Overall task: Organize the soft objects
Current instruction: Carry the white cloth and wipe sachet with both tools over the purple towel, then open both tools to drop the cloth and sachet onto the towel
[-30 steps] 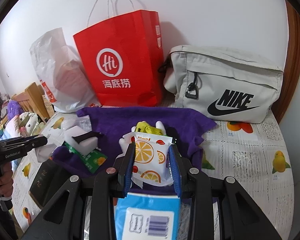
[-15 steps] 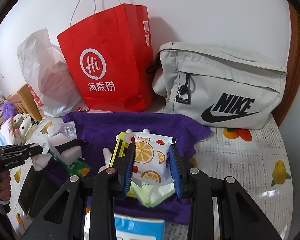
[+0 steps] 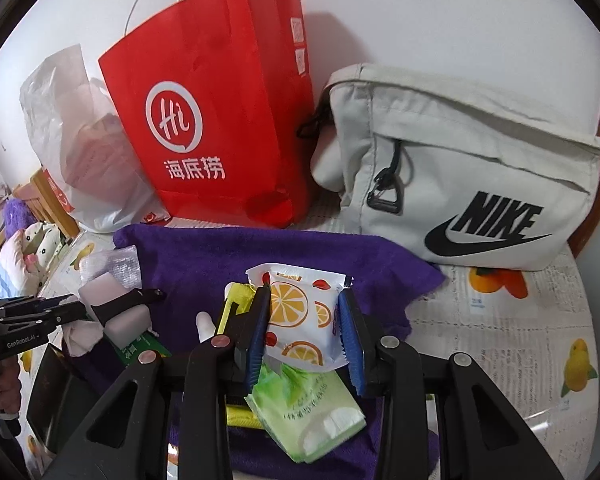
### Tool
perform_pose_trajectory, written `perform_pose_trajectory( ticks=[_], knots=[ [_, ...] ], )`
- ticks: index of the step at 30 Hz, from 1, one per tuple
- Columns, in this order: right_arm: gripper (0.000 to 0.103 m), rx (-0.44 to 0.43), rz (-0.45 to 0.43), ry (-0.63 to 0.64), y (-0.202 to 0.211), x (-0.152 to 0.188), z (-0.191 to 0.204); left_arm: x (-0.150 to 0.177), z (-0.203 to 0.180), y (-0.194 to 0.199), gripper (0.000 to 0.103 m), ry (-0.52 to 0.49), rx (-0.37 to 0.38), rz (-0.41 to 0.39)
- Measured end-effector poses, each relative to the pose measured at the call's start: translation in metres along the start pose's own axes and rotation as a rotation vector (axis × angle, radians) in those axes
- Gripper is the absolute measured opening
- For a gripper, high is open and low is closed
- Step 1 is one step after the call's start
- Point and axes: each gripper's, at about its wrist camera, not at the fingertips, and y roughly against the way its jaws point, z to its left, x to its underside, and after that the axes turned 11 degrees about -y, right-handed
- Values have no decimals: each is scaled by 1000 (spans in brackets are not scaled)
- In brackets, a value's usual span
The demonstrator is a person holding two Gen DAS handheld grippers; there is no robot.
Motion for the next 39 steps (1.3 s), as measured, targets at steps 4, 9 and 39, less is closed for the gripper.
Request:
perform_pose_trajectory(
  ticks=[4, 9, 39],
  knots=[
    [35, -8, 19, 1, -10, 0, 2, 0, 0, -6, 23, 1, 5, 7],
    [37, -19, 40, 10, -21, -1, 9, 0, 2, -10, 24, 7, 9, 12],
    [82, 14, -38, 18, 51, 20, 32, 14, 6, 56, 52, 42, -18, -63]
  ],
)
